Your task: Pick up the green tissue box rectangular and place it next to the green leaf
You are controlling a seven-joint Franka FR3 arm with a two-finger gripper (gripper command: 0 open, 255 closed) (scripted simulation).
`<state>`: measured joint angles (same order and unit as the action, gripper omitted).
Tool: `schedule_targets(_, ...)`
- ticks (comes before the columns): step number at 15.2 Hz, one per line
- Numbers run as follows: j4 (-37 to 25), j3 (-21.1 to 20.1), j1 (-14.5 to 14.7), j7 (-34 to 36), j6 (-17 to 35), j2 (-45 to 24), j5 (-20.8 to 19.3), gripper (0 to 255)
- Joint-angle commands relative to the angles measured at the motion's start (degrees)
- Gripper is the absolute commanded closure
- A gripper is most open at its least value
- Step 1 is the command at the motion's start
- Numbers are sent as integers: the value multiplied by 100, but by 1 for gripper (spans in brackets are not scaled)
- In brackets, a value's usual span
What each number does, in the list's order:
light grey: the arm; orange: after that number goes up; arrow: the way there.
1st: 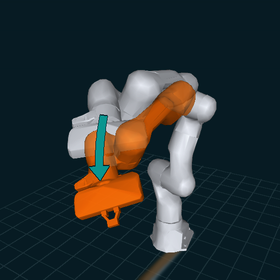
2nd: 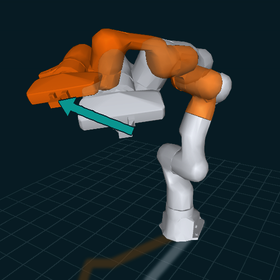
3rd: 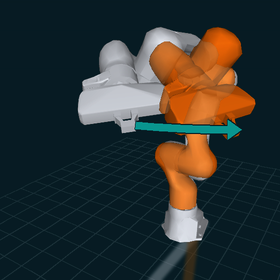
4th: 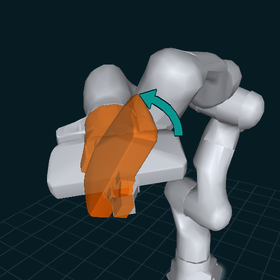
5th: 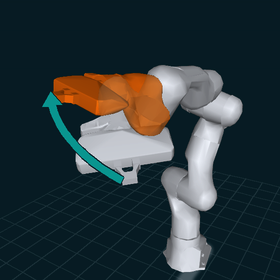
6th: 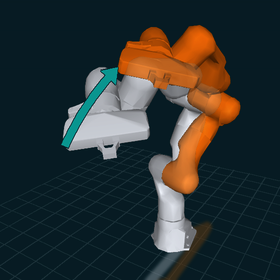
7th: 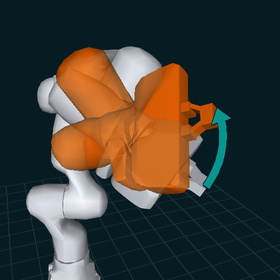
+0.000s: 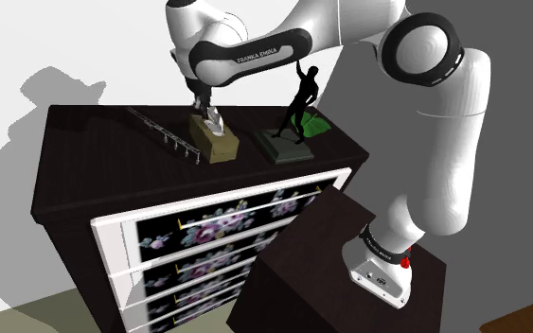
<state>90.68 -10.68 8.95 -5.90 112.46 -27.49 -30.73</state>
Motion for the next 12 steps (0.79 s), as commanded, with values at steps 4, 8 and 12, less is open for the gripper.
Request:
schedule_targets(4, 4, -5, 5, -1, -5, -11, 10, 255)
schedule_targets(8, 2, -5, 5, -2, -5, -13, 10, 255)
schedule_targets(12, 747, 58, 215, 310, -184, 588, -438, 0)
